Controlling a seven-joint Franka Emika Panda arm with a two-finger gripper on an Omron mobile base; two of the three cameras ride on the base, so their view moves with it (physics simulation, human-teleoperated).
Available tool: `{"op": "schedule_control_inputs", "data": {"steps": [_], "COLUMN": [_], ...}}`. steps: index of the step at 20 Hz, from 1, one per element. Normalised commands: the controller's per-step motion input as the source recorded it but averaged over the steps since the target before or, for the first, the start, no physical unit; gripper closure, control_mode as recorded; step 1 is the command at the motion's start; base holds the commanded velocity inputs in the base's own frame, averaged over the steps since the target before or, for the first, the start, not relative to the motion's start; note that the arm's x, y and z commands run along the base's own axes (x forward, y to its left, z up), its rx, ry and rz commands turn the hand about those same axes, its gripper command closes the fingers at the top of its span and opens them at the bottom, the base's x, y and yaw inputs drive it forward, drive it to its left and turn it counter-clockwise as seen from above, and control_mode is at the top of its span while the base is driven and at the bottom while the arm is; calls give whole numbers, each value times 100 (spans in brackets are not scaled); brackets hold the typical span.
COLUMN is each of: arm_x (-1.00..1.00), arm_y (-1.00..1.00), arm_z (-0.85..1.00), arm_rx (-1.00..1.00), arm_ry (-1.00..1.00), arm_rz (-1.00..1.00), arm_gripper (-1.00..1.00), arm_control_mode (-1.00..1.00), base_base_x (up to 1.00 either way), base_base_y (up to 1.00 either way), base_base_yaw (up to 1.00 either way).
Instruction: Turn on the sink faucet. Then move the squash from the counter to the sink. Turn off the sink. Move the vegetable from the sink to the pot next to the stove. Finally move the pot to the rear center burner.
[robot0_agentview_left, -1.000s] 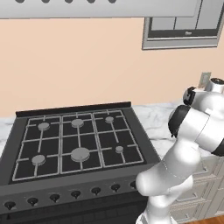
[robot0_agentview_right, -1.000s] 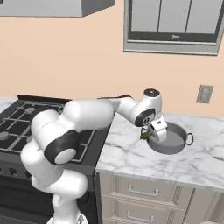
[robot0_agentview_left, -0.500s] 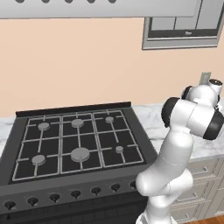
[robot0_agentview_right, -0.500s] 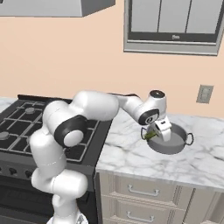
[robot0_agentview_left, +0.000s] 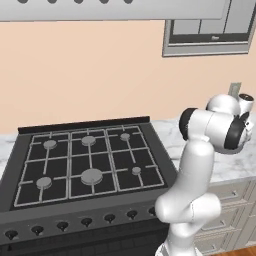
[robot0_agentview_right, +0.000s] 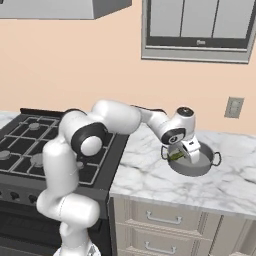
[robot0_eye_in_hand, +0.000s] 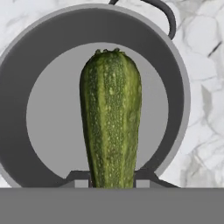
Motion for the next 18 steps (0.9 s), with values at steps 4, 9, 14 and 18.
{"op": "schedule_control_inputs", "data": {"steps": [4, 9, 14, 18], "arm_x": [18, 22, 15, 0], "arm_y": [-8, 0, 0, 2], "arm_z": [-28, -28, -4, 18], "arm_rx": [0, 0, 0, 0], "arm_ry": [1, 0, 0, -1], "arm_rz": [0, 0, 0, 0], "arm_gripper": [-100, -100, -100, -100], "arm_control_mode": [-100, -100, -100, -100], "base_base_x": [0, 0, 0, 0], "base_base_y": [0, 0, 0, 0], "base_base_yaw": [0, 0, 0, 0]}}
